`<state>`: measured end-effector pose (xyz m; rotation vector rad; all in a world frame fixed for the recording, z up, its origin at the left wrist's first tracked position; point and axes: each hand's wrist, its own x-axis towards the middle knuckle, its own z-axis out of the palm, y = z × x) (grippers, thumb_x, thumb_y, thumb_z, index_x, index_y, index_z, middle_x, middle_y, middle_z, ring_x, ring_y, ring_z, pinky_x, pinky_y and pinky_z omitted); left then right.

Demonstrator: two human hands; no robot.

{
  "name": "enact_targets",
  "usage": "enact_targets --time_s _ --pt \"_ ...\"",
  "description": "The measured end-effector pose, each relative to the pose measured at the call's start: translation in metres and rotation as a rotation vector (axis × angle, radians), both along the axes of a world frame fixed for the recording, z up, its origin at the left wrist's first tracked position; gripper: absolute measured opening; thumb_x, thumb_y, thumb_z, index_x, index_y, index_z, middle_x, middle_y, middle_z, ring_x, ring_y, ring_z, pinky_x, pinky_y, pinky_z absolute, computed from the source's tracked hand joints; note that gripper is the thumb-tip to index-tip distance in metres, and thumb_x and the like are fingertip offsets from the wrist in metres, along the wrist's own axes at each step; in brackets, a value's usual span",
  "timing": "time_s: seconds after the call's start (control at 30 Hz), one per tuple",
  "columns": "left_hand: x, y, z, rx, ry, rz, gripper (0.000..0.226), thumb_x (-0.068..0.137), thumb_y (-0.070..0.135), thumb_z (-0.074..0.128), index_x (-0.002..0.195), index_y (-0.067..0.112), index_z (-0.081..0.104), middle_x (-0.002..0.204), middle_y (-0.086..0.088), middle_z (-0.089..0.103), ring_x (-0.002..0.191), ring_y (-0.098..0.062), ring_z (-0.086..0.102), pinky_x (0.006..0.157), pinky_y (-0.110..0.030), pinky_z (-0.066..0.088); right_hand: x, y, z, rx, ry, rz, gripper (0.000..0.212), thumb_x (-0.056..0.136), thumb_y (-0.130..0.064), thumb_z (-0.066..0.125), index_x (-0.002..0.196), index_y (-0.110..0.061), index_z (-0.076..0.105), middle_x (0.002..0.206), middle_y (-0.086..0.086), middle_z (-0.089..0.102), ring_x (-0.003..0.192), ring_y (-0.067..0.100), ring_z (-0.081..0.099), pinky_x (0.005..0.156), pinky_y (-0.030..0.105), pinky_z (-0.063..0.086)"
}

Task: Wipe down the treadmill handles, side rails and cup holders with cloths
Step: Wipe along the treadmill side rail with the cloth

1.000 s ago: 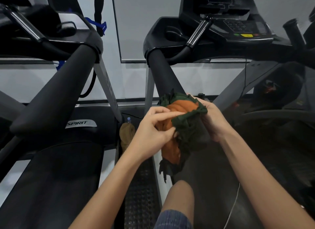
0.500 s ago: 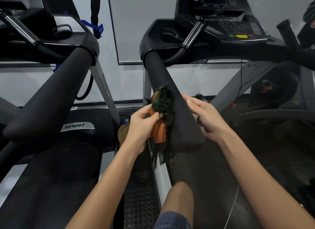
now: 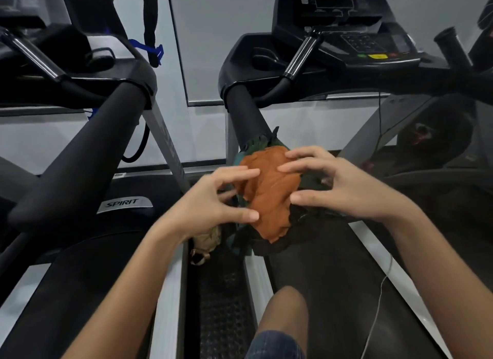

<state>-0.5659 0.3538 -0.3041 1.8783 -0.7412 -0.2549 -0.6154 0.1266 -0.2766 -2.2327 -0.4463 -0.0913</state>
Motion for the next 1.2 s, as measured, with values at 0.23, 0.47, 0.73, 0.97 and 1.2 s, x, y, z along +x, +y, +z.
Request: enact_targets --time_s 0.23,0.47,0.73,0.97,1.2 --pt "-0.002 -0.015 -0.022 -0.107 -0.071 0.017 0.073 0.053 0.040 0.080 0.121 0.047 0.053 0.142 0.020 0.034 0.130 0.001 0.038 0.103 -0.028 0.043 -0.006 -0.011 0.000 0.033 0.047 0.033 0.056 0.057 -0.044 0.073 0.111 -0.035 0.061 0.125 -0.022 0.047 0.112 -0.003 0.053 0.093 0.013 0.043" --pt "0.026 -0.036 0.000 -0.154 -0.110 0.152 0.044 0.066 0.032 0.075 0.108 0.035 0.062 0.128 0.008 0.050 0.118 -0.008 0.051 0.093 -0.020 0.047 0.048 -0.007 -0.011 0.145 -0.049 -0.064 0.032 0.082 -0.024 0.064 0.114 -0.025 0.061 0.122 0.000 0.056 0.115 0.006 0.053 0.102 0.022 0.041" --pt "0.019 -0.040 0.006 -0.162 -0.145 0.242 0.036 0.069 0.029 0.077 0.103 0.030 0.068 0.112 0.009 0.064 0.106 -0.002 0.059 0.095 -0.021 0.047 0.043 -0.001 -0.021 0.211 -0.217 -0.195 0.015 0.085 -0.010 0.064 0.095 -0.022 0.066 0.094 0.000 0.064 0.091 0.004 0.058 0.090 0.025 0.044" --pt "-0.026 -0.032 0.005 -0.116 -0.104 0.113 0.048 0.050 0.042 0.077 0.098 0.037 0.070 0.114 0.019 0.059 0.110 0.007 0.053 0.094 -0.023 0.046 -0.016 -0.009 -0.028 0.225 -0.146 -0.085 0.030 0.071 -0.043 0.070 0.097 -0.028 0.070 0.103 -0.010 0.066 0.104 0.008 0.061 0.094 0.034 0.047" --pt "0.024 -0.046 0.008 -0.174 -0.146 0.267 0.039 0.065 0.025 0.079 0.102 0.025 0.069 0.110 0.005 0.065 0.103 -0.003 0.060 0.088 -0.011 0.045 0.041 0.001 -0.022 0.283 -0.116 -0.159 0.023 0.085 -0.013 0.064 0.099 -0.032 0.064 0.102 -0.005 0.066 0.100 0.009 0.061 0.093 0.028 0.048"
